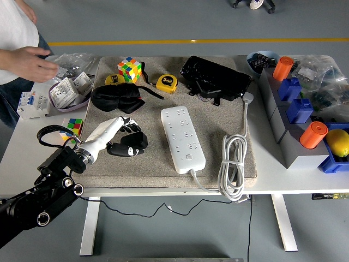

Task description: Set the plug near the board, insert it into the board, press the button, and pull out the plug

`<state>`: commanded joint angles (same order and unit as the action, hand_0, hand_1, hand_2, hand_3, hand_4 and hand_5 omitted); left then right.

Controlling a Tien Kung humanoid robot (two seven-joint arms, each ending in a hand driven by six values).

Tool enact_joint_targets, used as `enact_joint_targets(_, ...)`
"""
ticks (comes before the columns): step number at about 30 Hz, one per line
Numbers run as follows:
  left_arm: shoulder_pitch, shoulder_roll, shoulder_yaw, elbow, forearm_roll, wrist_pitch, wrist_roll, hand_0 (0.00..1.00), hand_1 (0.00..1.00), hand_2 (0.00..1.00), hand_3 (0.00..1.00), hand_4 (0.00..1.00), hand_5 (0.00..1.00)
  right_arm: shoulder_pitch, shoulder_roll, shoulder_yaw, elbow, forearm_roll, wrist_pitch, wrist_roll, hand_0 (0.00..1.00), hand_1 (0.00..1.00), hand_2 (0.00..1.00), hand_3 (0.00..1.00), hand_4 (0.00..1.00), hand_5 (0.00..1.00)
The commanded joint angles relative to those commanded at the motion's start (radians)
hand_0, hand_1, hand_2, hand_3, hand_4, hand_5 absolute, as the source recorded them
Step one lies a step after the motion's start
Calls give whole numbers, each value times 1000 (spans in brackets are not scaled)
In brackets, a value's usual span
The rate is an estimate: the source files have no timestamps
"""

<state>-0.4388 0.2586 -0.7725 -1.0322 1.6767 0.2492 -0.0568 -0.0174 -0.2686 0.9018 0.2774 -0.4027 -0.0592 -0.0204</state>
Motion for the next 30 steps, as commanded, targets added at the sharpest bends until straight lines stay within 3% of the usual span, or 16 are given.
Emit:
enact_joint_targets(1,-1,-1,-1,4,-1,0,-1,526,573,584,566,882,141,0,0,0,0,0,0,0,678,691,689,597,998,588)
enact_joint_targets(6,-5,-6,-4,17,-6,4,-2,526,573,584,566,882,141,0,0,1,1,-3,0,0,678,691,689,597,998,588)
enact_joint_targets(7,-6,-6,-4,21,-3,4,-1,471,533,563,562,826,86,0,0,0,1,-3,0,0,678,692,689,597,998,587)
enact_joint_targets(12,-11,-8,0,27,0,5,-4,471,533,563,562,826,86,1,1,1,1,-1,-1,0,678,692,689,597,998,587)
enact_joint_targets(13,-11,-8,1,27,1,4,-4,414,508,549,558,809,30,1,1,1,2,-2,-1,0,677,693,689,595,998,589)
enact_joint_targets(23,-11,-9,8,26,-14,9,-32,369,483,513,548,808,2,1,0,3,2,-4,-1,1,678,692,689,595,998,587)
enact_joint_targets(25,-10,-9,9,26,-19,14,-43,329,439,473,537,815,2,0,1,4,3,-6,-1,1,678,692,689,595,998,588)
enact_joint_targets(30,-11,-7,9,23,-48,31,-81,329,439,473,537,815,2,1,1,2,3,-4,-2,2,678,692,689,595,998,588)
